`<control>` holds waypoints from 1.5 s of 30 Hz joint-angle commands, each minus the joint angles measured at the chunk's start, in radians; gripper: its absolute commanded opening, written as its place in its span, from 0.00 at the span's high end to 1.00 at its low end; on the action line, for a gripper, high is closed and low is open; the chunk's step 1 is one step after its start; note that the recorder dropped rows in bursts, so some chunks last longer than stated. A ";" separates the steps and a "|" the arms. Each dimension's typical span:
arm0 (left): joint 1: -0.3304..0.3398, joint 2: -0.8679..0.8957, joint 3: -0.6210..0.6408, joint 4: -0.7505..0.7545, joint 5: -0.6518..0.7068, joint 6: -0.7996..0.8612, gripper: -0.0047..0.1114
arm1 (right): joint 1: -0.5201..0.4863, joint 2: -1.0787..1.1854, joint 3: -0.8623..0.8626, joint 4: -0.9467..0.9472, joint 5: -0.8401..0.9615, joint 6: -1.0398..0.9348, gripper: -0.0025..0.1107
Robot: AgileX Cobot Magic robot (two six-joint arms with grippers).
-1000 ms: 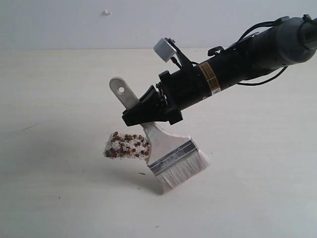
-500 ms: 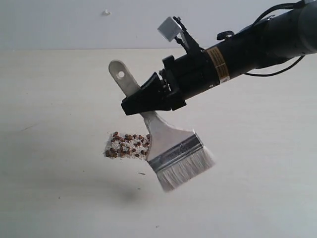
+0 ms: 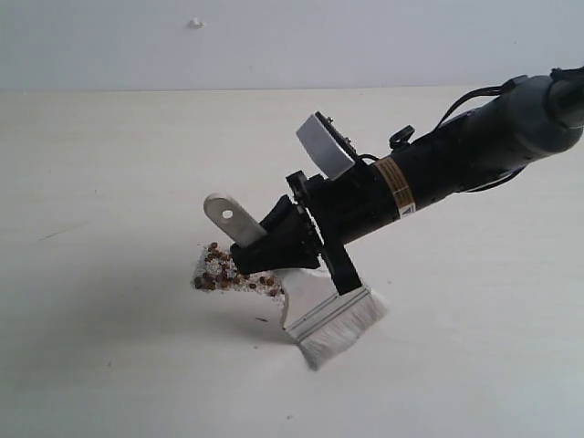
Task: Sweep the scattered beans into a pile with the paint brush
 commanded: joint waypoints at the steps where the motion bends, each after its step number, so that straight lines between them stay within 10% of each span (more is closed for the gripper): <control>1: -0.007 -0.007 0.004 -0.004 -0.003 0.002 0.96 | -0.002 0.049 -0.083 -0.008 0.044 -0.044 0.98; 29: -0.007 -0.007 0.004 -0.004 0.021 0.002 0.96 | 0.000 -0.154 -0.293 0.058 0.069 0.477 0.98; 45: -0.007 -0.007 0.004 -0.004 0.021 0.002 0.96 | 0.413 -0.527 0.110 -0.055 1.884 0.675 0.98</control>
